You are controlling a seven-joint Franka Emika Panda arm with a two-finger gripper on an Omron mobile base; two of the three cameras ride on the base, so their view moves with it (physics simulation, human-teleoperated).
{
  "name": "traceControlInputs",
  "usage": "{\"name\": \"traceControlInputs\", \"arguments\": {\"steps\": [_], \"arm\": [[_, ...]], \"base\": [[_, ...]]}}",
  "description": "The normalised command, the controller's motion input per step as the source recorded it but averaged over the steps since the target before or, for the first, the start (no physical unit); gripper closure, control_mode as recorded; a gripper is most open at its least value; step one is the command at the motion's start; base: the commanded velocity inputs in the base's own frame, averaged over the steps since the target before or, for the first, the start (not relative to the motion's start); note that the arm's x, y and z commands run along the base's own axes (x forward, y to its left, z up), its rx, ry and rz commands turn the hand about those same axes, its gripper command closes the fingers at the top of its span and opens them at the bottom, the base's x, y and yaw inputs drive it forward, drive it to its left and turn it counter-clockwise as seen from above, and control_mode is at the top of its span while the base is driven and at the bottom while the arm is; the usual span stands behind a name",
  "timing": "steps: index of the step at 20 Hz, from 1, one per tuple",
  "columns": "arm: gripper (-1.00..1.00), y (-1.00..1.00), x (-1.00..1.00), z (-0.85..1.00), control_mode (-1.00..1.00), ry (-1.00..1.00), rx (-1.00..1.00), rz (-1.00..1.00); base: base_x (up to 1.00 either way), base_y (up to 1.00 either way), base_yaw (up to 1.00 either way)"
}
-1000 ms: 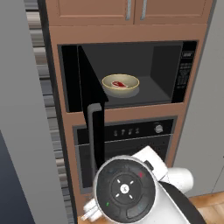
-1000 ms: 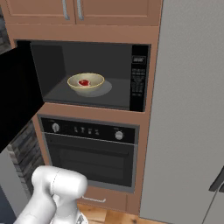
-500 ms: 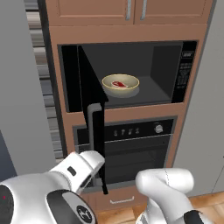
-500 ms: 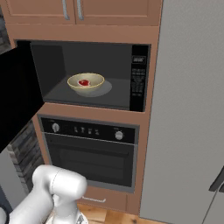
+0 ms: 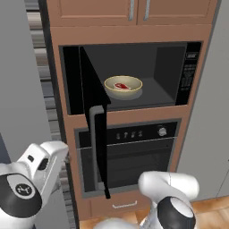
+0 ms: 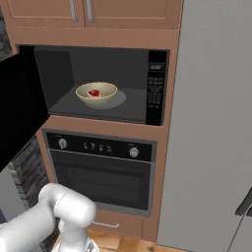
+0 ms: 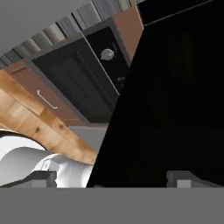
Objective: Remove the mango from the bowl and place it on the small plate. Then place the bowl with only the steak in the microwave, close the door, and press the start button to microwave the steak.
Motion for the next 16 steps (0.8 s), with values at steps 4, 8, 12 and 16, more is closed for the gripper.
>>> {"name": "traceControlInputs", "arguments": {"steps": [4,8,12,16], "arm": [[-1.00,0.39,0.75,-0.20,-1.00,0.14,-0.18,-0.01],[-1.00,-0.01,0.61,-0.03,-1.00,0.16,-0.08,-0.03],[-1.00,-0.57,0.34,0.00,-1.00,0.13,0.00,0.00],[-1.00,-0.86,0.09,0.00,-1.00,0.02,0.01,0.00]], "base": [[0.00,0.00,0.00],[0.00,0.00,0.00],[0.00,0.00,0.00],[0.00,0.00,0.00]]}}
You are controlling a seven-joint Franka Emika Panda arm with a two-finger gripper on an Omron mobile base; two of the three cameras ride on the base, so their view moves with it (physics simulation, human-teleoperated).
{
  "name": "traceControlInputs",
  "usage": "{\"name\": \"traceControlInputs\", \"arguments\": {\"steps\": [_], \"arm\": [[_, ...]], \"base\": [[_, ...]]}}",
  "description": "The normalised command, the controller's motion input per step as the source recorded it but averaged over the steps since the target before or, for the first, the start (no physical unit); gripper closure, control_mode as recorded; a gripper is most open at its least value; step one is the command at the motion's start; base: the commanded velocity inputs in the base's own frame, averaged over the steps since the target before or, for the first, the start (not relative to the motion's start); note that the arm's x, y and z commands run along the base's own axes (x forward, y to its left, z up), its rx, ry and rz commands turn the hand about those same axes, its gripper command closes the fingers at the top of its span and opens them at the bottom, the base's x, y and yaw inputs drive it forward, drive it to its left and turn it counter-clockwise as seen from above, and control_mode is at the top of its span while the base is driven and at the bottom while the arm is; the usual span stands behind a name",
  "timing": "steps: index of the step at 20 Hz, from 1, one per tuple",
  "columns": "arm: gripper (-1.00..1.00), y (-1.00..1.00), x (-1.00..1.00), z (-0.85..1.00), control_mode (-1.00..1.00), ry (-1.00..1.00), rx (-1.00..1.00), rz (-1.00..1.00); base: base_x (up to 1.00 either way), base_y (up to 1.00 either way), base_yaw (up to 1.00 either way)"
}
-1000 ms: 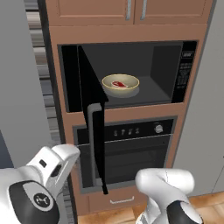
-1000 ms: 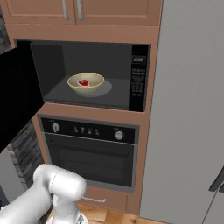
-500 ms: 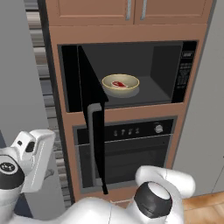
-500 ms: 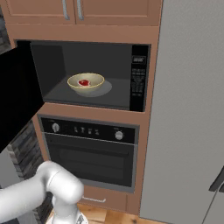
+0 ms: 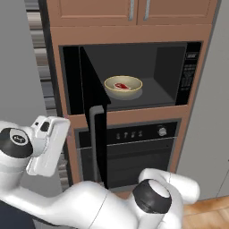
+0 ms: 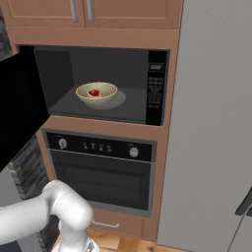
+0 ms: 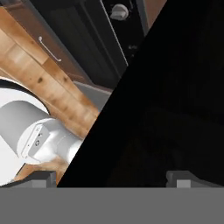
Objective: Remove the mango from the bowl and place it on the small plate. Then place the bowl with only the steak in the microwave, close the door, and press the start button to microwave the steak.
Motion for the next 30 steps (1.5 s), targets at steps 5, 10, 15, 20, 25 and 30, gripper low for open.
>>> {"name": "traceControlInputs", "arguments": {"steps": [5,10,15,20,25,30], "arm": [[-1.00,-1.00,0.00,0.00,-1.00,0.00,0.05,0.00],[-1.00,-1.00,0.01,0.00,-1.00,0.00,0.08,0.00],[-1.00,-1.00,0.03,0.00,-1.00,0.00,0.10,0.00],[-1.00,-0.97,0.15,0.05,-1.00,0.00,0.10,0.00],[-1.00,-0.54,0.58,0.20,-1.00,0.00,0.05,0.00],[-1.00,-0.34,0.67,0.22,-1.00,0.00,0.01,0.04]], "base": [[0.00,0.00,0.00],[0.00,0.00,0.00],[0.00,0.00,0.00],[0.00,0.00,0.00],[0.00,0.00,0.00],[0.00,0.00,0.00]]}}
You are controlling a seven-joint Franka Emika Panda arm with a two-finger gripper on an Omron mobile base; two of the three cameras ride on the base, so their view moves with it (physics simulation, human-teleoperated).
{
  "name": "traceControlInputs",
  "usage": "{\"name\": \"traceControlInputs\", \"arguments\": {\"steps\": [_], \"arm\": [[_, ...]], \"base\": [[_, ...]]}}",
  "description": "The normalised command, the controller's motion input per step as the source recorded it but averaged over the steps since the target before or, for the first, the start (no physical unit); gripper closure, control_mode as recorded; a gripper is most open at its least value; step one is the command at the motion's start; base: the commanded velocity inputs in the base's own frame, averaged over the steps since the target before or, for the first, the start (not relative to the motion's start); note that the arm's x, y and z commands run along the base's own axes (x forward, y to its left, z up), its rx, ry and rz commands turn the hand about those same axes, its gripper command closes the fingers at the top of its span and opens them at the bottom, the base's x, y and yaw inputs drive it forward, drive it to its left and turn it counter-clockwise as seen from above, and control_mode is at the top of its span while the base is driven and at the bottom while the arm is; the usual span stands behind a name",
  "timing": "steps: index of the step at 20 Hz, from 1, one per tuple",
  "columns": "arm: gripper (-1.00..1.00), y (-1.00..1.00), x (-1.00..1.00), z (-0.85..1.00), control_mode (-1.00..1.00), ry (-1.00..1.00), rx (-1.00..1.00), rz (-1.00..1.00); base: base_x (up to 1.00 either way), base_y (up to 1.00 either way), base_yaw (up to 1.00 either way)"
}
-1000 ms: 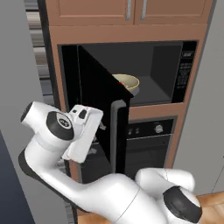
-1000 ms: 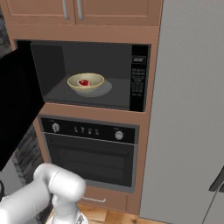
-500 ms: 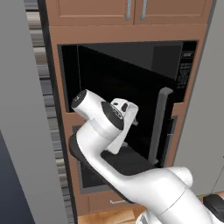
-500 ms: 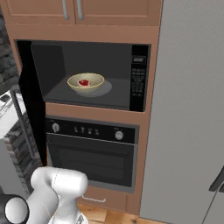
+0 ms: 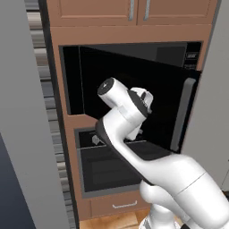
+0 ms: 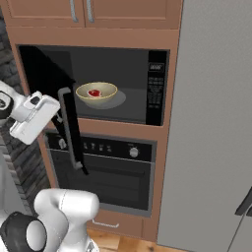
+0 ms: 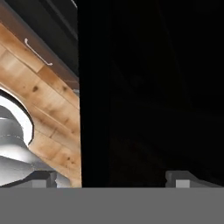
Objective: Remove the mango from the bowl and place it on the small plate. Then place the bowl with only the steak in the microwave, close the door, and press the start button to microwave the steak.
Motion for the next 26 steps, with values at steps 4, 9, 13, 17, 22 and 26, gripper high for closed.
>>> {"name": "traceControlInputs", "arguments": {"steps": [4,9,13,17,22,26], "arm": [[-1.00,-0.13,0.77,0.10,-1.00,0.00,0.00,0.03],[-1.00,-0.04,0.85,0.00,-1.00,0.00,0.01,0.01],[-1.00,-0.07,0.83,0.00,-1.00,0.00,0.03,0.02],[-1.00,-0.16,0.72,0.00,-1.00,-0.01,0.01,0.03],[-1.00,-0.12,0.61,0.00,-1.00,-0.01,0.02,0.07],[-1.00,-0.01,0.60,0.00,-1.00,0.00,0.03,0.09]], "base": [[0.00,0.00,0.00],[0.00,0.00,0.00],[0.00,0.00,0.00],[0.00,0.00,0.00],[0.00,0.00,0.00],[0.00,0.00,0.00]]}}
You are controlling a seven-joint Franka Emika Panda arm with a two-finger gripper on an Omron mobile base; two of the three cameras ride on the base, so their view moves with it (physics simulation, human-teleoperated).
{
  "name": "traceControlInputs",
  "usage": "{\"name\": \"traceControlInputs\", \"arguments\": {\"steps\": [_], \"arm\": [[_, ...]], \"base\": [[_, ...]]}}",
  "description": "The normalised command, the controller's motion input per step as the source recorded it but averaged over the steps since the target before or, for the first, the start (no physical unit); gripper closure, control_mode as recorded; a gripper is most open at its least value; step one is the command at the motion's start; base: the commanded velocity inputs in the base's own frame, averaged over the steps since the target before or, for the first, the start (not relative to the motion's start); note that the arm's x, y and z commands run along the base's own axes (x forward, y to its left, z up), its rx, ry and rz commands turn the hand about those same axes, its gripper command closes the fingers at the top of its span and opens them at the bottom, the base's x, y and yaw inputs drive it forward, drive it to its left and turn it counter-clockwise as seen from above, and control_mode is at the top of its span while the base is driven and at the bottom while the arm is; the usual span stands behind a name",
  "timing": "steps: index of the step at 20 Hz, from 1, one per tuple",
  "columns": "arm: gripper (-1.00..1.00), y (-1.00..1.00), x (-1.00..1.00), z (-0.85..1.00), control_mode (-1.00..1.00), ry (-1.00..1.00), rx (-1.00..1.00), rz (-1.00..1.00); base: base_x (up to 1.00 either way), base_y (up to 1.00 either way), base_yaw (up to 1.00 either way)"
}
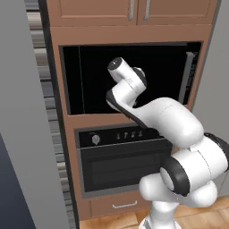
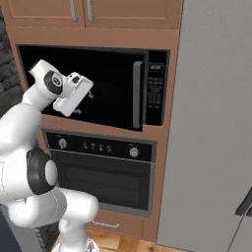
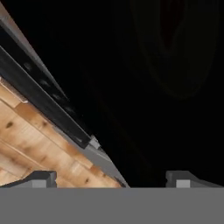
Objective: Remove the mango from the bowl and place it on the small plate. Then place the bowl with only the steak in the microwave, close the door, and press the start button to microwave the steak.
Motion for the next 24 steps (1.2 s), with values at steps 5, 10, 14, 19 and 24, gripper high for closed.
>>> {"name": "traceControlInputs", "arguments": {"steps": [5,10,14,19,24], "arm": [[-1.00,0.00,0.62,0.00,-1.00,0.00,0.02,0.08],[-1.00,0.00,0.67,-0.02,-1.00,0.00,0.02,0.09],[-1.00,0.00,0.38,-0.06,-1.00,0.00,0.01,0.08],[-1.00,-0.32,-0.43,0.15,-1.00,-0.09,0.00,0.04],[-1.00,-0.58,-1.00,0.14,-1.00,-0.36,0.01,0.09]], "base": [[0.00,0.00,0.00],[0.00,0.00,0.00],[0.00,0.00,0.00],[0.00,0.00,0.00],[0.00,0.00,0.00]]}}
